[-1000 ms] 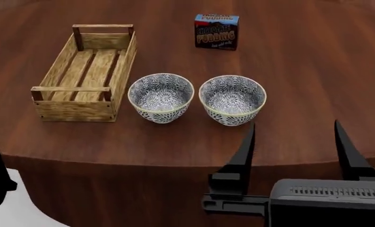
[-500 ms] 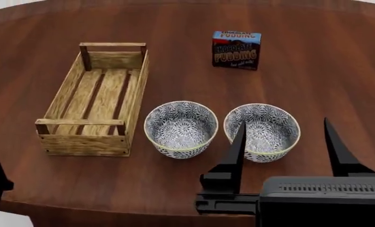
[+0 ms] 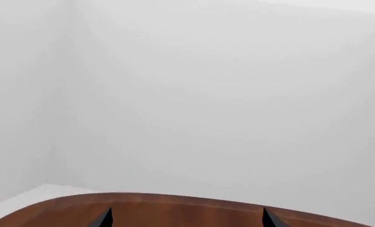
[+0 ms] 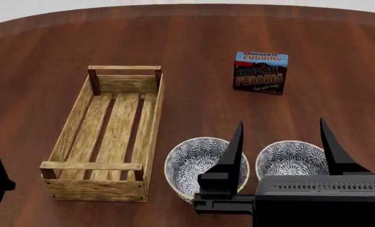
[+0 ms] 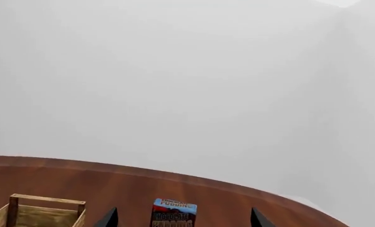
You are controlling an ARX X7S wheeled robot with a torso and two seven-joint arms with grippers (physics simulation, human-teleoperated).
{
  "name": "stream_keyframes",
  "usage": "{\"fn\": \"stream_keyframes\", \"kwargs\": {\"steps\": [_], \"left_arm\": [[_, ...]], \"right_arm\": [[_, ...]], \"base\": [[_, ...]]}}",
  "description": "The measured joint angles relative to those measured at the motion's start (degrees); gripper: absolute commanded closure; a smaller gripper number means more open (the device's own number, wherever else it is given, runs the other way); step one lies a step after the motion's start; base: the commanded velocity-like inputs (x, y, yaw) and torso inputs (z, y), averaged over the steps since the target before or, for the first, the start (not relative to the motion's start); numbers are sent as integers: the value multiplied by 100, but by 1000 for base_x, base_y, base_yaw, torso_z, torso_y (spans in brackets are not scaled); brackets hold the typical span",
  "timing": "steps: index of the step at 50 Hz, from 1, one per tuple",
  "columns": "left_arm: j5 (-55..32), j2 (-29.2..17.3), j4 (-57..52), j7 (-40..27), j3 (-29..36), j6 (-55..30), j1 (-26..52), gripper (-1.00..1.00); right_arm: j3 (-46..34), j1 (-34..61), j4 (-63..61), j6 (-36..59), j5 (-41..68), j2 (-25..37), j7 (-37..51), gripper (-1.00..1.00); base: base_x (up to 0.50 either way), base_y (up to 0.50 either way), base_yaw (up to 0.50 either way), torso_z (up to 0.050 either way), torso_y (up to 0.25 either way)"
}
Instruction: Stack the left bowl on the right bowl and place them in the tray.
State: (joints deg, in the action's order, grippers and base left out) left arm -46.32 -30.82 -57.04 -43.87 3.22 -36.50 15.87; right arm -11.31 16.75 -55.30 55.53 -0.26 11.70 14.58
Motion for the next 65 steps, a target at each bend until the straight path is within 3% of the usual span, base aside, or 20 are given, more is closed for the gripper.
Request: {"fn": "stream_keyframes", "kwargs": {"steps": [43,55,65], "left_arm": [[16,-94,111,-81,244,141,69,-100],[112,-152,83,-112,324,166,68,-100],[159,-215,48,-210,371,132,75,-100]], "right_arm": [[10,4,33,4,88,62,94,-100],[6,-19,22,-93,124,86,108,-100],[-15,-28,-2,-129,141,116,124,-100]], "base": [[432,158,0,0,1],[-5,0,0,0,1],[0,0,0,0,-187]]}}
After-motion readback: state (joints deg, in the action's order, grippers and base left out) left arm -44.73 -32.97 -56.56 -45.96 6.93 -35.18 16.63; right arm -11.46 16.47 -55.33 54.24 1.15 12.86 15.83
